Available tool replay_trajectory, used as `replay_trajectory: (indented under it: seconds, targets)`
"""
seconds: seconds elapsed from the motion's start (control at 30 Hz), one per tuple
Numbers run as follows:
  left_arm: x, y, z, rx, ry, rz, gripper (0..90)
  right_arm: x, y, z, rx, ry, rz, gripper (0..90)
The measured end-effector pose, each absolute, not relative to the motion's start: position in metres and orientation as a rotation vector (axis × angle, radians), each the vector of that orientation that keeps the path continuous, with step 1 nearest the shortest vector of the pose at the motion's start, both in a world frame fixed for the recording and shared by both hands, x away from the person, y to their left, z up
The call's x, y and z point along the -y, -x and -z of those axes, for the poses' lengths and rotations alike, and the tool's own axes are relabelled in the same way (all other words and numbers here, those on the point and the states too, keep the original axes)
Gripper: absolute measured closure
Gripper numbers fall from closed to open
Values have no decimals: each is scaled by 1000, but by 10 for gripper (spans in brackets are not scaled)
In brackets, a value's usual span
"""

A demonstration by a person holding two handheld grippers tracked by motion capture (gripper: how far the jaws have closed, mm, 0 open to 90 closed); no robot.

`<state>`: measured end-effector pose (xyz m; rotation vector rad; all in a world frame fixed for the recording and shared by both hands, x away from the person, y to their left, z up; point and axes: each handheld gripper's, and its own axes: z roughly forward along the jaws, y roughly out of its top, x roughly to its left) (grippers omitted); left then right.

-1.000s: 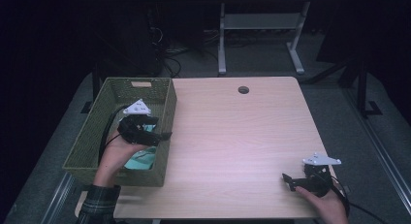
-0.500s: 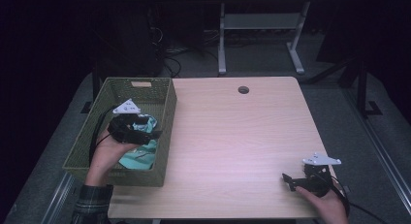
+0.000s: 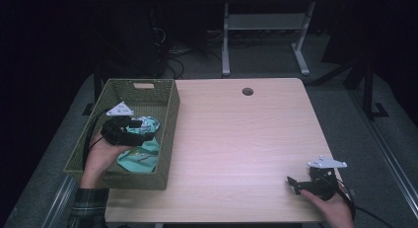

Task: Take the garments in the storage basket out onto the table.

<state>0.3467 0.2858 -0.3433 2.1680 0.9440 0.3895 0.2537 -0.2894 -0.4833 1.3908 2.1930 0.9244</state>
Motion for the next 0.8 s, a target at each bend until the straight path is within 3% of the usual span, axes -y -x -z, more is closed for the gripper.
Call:
replay_trajectory:
  seconds: [0.8]
  targets:
    - [-313,-354,362,-1035,-2175,-396,327,289,-254,483,-2193,-1391,-925,20]
